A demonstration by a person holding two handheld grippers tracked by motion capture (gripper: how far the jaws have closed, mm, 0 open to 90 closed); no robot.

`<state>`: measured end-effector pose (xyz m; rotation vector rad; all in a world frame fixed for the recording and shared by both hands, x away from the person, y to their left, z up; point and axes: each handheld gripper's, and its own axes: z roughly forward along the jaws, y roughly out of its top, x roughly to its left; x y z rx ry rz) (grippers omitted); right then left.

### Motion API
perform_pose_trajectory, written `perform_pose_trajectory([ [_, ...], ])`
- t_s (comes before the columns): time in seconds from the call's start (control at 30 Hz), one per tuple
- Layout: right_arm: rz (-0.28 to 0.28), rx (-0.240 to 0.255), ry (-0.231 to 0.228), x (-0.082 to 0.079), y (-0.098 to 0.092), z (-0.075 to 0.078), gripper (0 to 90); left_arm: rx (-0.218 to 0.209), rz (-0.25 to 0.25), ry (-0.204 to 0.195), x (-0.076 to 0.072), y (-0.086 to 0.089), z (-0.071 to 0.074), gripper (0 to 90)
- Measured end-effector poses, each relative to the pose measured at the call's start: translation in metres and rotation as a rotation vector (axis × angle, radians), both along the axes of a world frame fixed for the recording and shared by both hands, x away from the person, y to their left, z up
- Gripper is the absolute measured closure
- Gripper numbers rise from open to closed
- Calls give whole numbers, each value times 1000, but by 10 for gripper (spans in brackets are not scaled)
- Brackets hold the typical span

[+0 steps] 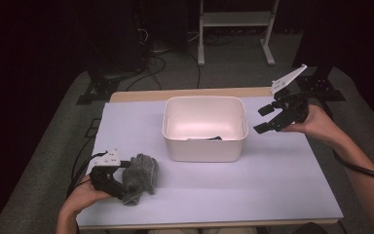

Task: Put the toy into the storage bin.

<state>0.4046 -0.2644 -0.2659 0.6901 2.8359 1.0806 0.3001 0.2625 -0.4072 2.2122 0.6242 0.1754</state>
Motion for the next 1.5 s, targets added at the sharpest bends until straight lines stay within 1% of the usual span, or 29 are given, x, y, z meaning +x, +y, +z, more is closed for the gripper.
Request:
perform_pose_trajectory([
  [0.03, -10, 3, 12, -2, -4, -6, 184, 0, 0, 1, 0, 0, 0, 27],
  [0.07, -18, 1, 21, -3, -6, -8, 181, -1, 1, 1, 0, 0, 0, 27],
  [0.17, -25, 10, 27, -6, -11, -15, 181, 4, -2, -1, -1, -1, 0, 26],
  [0.27, -34, 21, 33, -8, -17, -23, 180, 0, 2, -3, -1, -1, 0, 27],
  [0.33, -42, 25, 38, -9, -20, -28, 180, 9, -1, -3, 0, -1, 0, 27],
  [0.5, -60, 37, 54, -13, -28, -42, 179, 13, 3, -2, 0, -1, -2, 27],
  [0.57, -64, 39, 56, -14, -30, -47, 179, 7, 7, -4, 0, 0, -1, 26],
  [0.7, -72, 45, 62, -18, -35, -55, 179, 11, 12, -5, 0, 0, -1, 26],
  [0.9, -82, 50, 78, -23, -41, -69, 179, 5, 23, -5, -1, 1, -1, 26],
  [1.0, -96, 62, 85, -25, -45, -76, 179, 10, 20, -3, 0, 0, -2, 26],
  [1.03, -96, 62, 85, -25, -45, -76, 179, 10, 20, -3, 0, 0, -2, 26],
  [1.07, -103, 70, 82, -26, -48, -81, 178, 14, 18, -4, -1, 0, -1, 26],
  [1.23, -123, 82, 82, -31, -54, -89, 172, 10, 22, -3, 0, 0, -2, 26],
  [1.37, -146, 99, 92, -34, -61, -98, 172, 8, 23, -4, 0, 0, -2, 26],
  [1.5, -162, 102, 107, -38, -67, -109, 172, 12, 21, -4, 0, -2, -2, 26],
])
